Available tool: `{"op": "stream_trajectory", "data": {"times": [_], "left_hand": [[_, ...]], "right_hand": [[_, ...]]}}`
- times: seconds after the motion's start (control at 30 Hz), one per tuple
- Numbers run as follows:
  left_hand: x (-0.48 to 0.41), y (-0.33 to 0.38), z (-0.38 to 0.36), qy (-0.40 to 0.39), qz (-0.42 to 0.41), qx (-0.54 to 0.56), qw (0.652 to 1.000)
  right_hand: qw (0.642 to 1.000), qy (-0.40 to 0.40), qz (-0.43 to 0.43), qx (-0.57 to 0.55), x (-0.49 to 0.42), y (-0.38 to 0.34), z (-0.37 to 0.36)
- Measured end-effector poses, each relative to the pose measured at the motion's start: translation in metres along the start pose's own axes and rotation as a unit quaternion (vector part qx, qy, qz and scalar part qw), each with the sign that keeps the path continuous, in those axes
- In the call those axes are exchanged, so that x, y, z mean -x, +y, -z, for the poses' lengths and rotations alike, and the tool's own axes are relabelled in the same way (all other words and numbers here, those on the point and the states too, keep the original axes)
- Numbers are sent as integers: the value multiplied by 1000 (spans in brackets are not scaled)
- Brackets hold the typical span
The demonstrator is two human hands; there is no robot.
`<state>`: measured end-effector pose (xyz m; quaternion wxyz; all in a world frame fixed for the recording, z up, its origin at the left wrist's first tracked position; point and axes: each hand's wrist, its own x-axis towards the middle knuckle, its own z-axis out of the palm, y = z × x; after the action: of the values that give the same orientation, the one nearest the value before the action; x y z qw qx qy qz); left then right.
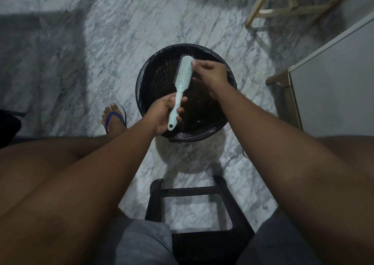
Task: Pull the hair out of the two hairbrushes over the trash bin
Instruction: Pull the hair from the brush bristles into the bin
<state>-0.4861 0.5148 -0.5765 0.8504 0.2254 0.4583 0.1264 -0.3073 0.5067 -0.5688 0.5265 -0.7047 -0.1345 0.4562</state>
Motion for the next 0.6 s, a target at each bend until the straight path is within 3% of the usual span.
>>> {"op": "stream_trajectory", "data": {"times": [0.17,0.43,0.5,0.6], "left_hand": [[0,-4,4,11,1,-9,1000],[-1,-11,10,22,8,1,1000],[-2,-10,9,19,8,12,1000],[-5,-9,7,3,13,37,999]], "right_hand": [[980,62,62,179,-8,-2,-1],[953,167,224,120,-6,-29,-6],[947,150,230,165,-4,-26,-5],[945,26,188,266,5,-11,-4]]}}
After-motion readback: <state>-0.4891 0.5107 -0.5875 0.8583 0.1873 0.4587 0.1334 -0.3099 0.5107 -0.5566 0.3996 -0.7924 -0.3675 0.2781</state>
